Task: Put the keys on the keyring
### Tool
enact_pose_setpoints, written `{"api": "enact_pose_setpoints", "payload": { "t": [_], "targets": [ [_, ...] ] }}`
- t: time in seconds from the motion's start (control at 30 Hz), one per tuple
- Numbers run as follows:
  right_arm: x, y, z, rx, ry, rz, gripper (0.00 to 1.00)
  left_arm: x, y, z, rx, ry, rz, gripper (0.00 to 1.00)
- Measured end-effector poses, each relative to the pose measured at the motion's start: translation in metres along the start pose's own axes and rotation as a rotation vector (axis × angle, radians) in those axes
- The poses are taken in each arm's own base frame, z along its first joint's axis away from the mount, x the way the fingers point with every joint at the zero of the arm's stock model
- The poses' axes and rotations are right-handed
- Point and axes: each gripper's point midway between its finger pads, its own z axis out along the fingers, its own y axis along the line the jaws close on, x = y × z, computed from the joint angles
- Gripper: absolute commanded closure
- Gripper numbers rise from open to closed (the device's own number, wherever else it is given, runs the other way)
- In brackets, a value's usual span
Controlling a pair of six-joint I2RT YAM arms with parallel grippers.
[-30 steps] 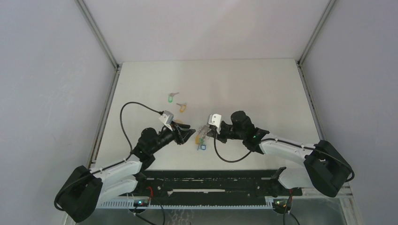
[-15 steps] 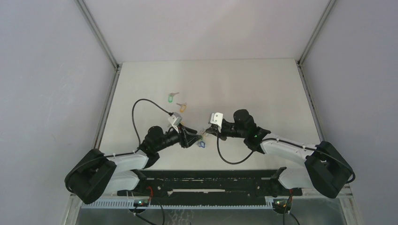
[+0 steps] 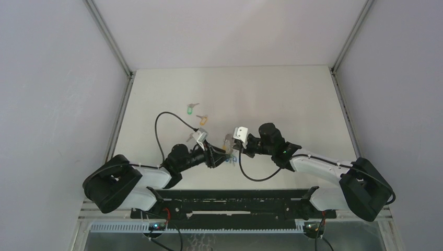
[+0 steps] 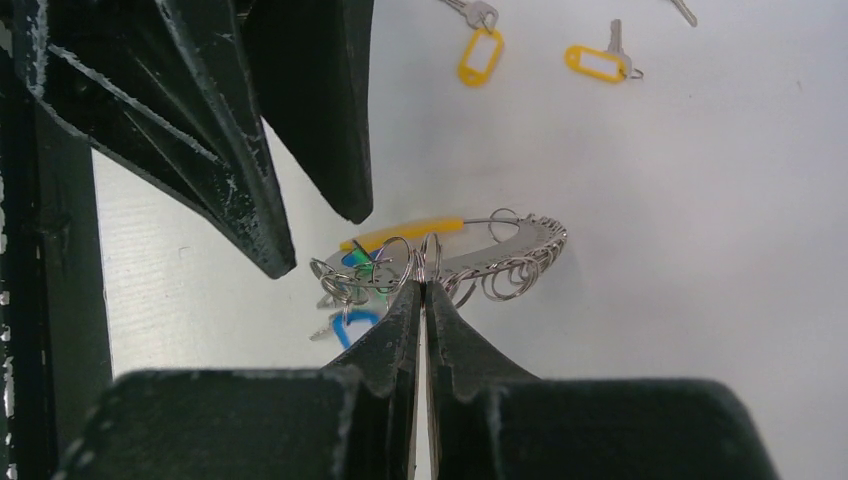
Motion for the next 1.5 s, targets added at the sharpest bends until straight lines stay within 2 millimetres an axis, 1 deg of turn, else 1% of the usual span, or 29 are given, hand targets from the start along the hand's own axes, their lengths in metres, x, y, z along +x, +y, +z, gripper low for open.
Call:
{"api": "enact_pose_setpoints", "payload": {
  "t": [0.17, 0.23, 0.3, 0.47, 0.6, 0.7, 0.8, 0.9, 1.0, 1.13, 1.23, 1.3, 1.4, 1.5],
  "targets": [
    [0.000, 0.001, 0.000, 0.011, 0.009, 0.000, 1.00, -0.003, 0.013, 0.000, -0.081, -0.026, -0.001, 0.50],
    [-0.001, 0.000, -0.001, 0.023, 0.010, 0.007, 1.00, -0.004, 0.015, 0.000, -0.107, -0.031, 0.015, 0.49],
    [-0.002, -0.001, -0.002, 0.032, 0.008, 0.011, 1.00, -0.001, 0.015, 0.000, -0.126, -0.027, 0.038, 0.49],
    [-0.006, -0.002, -0.003, 0.041, -0.001, 0.027, 1.00, 0.016, 0.012, 0.002, -0.171, 0.014, 0.118, 0.48],
    [-0.009, -0.001, -0.004, 0.043, -0.009, 0.033, 1.00, 0.023, 0.019, 0.003, -0.228, 0.027, 0.184, 0.48],
    [-0.011, -0.001, -0.006, 0.045, -0.016, 0.034, 1.00, 0.021, 0.026, 0.007, -0.270, 0.027, 0.237, 0.50],
    [-0.016, -0.002, -0.008, 0.049, -0.028, 0.035, 1.00, 0.016, 0.027, 0.014, -0.294, 0.019, 0.285, 0.57],
    [-0.017, -0.001, -0.010, 0.050, -0.031, 0.034, 1.00, 0.013, 0.030, 0.019, -0.314, 0.013, 0.317, 0.71],
    [-0.016, -0.001, -0.009, 0.052, -0.024, 0.035, 1.00, 0.015, 0.032, 0.020, -0.319, 0.022, 0.340, 0.84],
    [-0.016, -0.001, -0.009, 0.062, -0.018, 0.033, 0.99, 0.019, 0.025, 0.023, -0.294, 0.030, 0.375, 0.99],
    [-0.017, 0.002, -0.011, 0.059, -0.013, 0.034, 0.91, 0.018, 0.023, 0.023, -0.288, 0.027, 0.392, 1.00],
    [-0.020, 0.008, -0.012, 0.036, -0.012, 0.041, 0.84, 0.017, 0.025, 0.023, -0.303, 0.019, 0.405, 1.00],
    [-0.026, 0.029, -0.013, -0.057, -0.014, 0.055, 0.77, 0.010, 0.031, 0.022, -0.342, -0.007, 0.419, 1.00],
    [-0.033, 0.047, -0.016, -0.148, -0.012, 0.066, 0.75, 0.004, 0.033, 0.022, -0.360, -0.036, 0.428, 1.00]
  ]
}}
